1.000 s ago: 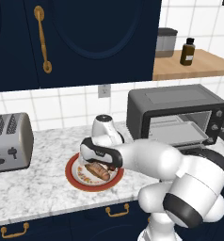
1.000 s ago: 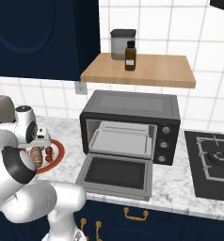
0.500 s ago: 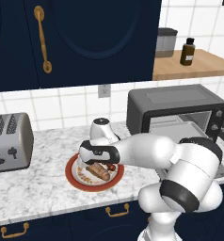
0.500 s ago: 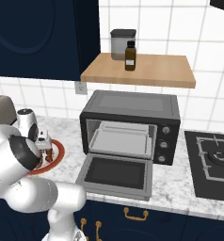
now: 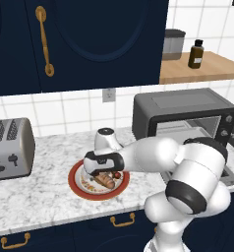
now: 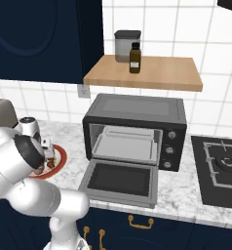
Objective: Pick up the kebab skewer and baguette bread, and place them inside the toaster oven. Close the toaster oven door and start by setting the timer.
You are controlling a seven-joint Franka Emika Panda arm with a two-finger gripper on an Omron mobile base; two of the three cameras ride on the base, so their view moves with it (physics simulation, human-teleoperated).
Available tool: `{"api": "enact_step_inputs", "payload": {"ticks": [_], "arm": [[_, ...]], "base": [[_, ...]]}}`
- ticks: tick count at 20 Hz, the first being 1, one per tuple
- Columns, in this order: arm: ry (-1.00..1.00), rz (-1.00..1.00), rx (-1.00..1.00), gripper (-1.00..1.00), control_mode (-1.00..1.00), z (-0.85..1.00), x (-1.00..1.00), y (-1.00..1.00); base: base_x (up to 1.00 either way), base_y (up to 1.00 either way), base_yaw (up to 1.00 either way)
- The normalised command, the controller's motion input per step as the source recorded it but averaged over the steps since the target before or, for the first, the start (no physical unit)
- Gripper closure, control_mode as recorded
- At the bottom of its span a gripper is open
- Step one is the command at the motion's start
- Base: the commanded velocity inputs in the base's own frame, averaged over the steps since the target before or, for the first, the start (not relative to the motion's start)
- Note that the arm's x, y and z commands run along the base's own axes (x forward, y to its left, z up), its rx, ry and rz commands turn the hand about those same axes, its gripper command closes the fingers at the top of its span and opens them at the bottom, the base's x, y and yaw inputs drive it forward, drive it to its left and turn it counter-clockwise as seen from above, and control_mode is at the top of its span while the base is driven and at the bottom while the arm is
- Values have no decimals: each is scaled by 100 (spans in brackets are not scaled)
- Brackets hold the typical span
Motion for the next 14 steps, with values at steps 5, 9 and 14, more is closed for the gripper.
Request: {"api": "enact_step_inputs", "payload": {"ticks": [5, 9, 14], "arm": [[0, 0, 0, 100, -100, -12, 1, 0], [0, 0, 0, 100, -100, 0, 0, 0], [0, -2, 1, 100, -100, 56, 0, -4]], "base": [[0, 0, 0], [0, 0, 0], [0, 0, 0]]}}
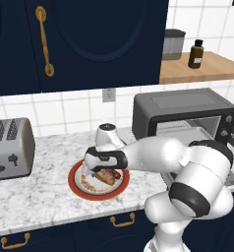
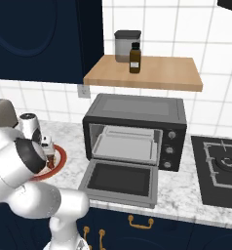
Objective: Pick up the kebab skewer and baguette bread, and place them inside the toaster oven. Close the toaster oven door and start by setting the timer.
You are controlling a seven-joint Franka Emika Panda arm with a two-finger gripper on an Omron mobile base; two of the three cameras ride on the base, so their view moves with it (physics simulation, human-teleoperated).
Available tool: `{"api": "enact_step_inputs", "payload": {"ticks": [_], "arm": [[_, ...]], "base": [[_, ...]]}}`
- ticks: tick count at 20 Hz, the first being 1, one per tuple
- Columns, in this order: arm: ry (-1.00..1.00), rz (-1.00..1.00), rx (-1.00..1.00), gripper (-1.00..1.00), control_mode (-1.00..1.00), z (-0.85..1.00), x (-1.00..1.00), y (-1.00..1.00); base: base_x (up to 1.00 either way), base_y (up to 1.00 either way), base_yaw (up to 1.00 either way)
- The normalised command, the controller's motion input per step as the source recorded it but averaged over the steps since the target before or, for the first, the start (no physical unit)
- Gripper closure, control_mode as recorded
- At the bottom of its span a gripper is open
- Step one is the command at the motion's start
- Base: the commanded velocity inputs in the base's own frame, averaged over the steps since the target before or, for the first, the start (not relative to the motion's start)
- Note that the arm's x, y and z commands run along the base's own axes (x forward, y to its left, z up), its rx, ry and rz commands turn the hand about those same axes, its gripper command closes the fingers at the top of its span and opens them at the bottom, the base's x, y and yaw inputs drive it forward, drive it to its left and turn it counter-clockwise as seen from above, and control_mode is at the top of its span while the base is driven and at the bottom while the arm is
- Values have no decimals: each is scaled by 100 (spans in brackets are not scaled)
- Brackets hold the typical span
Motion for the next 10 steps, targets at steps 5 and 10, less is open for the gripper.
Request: {"api": "enact_step_inputs", "payload": {"ticks": [5, 10], "arm": [[0, -18, 1, 100, -100, 94, -6, -42], [0, -30, 7, 100, -100, 40, -32, -99]], "base": [[0, 0, 0], [0, 0, 0]]}}
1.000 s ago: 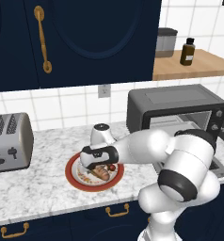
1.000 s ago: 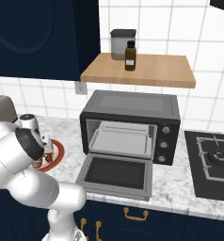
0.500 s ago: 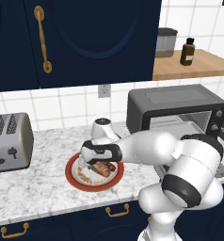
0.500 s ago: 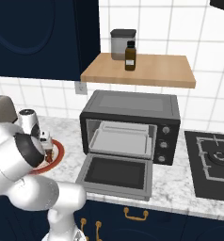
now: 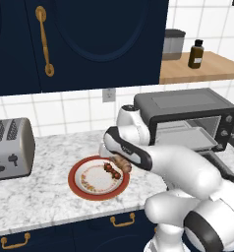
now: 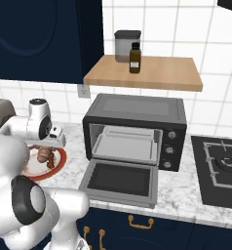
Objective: Pick up the kebab skewer and baguette bread, and place them inside the toaster oven. Close the toaster oven door and start by setting the timer.
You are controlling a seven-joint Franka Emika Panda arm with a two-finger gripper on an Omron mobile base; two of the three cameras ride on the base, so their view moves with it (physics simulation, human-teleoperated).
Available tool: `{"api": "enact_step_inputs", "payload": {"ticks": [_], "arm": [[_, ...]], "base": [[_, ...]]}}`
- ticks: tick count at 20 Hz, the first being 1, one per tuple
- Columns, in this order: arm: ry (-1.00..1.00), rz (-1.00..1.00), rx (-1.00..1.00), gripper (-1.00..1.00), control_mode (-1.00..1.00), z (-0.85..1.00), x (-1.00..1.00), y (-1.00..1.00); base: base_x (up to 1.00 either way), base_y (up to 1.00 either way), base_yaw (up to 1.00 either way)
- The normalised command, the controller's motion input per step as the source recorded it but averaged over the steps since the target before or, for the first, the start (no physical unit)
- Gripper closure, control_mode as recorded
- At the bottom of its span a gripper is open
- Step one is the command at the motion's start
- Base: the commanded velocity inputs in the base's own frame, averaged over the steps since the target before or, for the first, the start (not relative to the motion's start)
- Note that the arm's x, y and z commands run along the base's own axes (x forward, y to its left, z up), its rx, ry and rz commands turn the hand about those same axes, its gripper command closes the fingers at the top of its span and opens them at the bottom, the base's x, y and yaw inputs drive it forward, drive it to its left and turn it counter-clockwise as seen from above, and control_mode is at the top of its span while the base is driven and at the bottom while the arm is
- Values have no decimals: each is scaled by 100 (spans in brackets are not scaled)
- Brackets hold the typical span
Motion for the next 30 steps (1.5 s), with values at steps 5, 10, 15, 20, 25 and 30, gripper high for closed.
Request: {"api": "enact_step_inputs", "payload": {"ticks": [5, 10, 15, 20, 25, 30], "arm": [[-1, -57, 7, 100, -100, 26, -63, -52], [-2, -75, 8, 100, -100, 24, -34, -17], [0, -72, 7, 100, -100, 37, -1, -53], [0, -58, 9, 100, -100, 46, -8, -92], [1, -40, 11, 100, -100, 52, -25, -100], [0, -28, 13, 100, -100, 44, 0, -100]], "base": [[0, 0, 0], [0, 0, 0], [0, 0, 0], [0, 0, 0], [0, 0, 0], [0, 0, 0]]}}
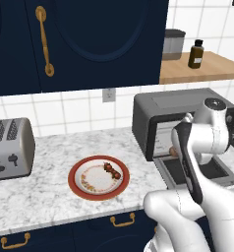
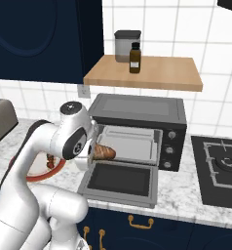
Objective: Pick up the kebab skewer and baguette bread, and place them inside the toaster oven. Close the toaster oven door and start by setting the timer.
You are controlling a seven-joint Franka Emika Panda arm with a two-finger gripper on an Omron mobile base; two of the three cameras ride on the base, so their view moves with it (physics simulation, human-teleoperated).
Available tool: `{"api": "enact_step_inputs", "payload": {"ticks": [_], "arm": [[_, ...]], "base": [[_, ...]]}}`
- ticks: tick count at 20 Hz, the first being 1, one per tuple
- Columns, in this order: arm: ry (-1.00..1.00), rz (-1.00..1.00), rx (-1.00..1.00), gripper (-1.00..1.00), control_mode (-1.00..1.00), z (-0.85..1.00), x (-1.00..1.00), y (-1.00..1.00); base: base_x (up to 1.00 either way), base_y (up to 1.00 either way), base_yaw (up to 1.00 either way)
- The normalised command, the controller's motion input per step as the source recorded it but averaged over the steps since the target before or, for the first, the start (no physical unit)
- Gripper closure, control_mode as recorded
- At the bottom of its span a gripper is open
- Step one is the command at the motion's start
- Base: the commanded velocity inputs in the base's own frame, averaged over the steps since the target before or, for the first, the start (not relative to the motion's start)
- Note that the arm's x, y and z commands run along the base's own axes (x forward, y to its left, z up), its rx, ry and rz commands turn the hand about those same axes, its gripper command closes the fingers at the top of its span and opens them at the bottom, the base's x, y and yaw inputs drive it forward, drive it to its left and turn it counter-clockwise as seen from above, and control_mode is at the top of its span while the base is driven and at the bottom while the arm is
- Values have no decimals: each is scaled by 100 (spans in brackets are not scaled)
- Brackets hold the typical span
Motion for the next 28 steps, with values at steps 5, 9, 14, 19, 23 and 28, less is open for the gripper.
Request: {"api": "enact_step_inputs", "payload": {"ticks": [5, 9, 14, 19, 23, 28], "arm": [[0, -15, 11, 100, -100, 56, 4, -54], [0, -6, 3, 100, -100, 27, 18, -39], [-19, 2, 0, 100, -100, -12, 14, -2], [-23, 0, 3, 100, -100, -38, 8, 0], [-3, 0, 0, 100, -100, -6, 45, 1], [0, 0, 0, 100, -100, -2, 55, 0]], "base": [[0, 0, 0], [0, 0, 0], [0, 0, 0], [0, 0, 0], [0, 0, 0], [0, 0, 0]]}}
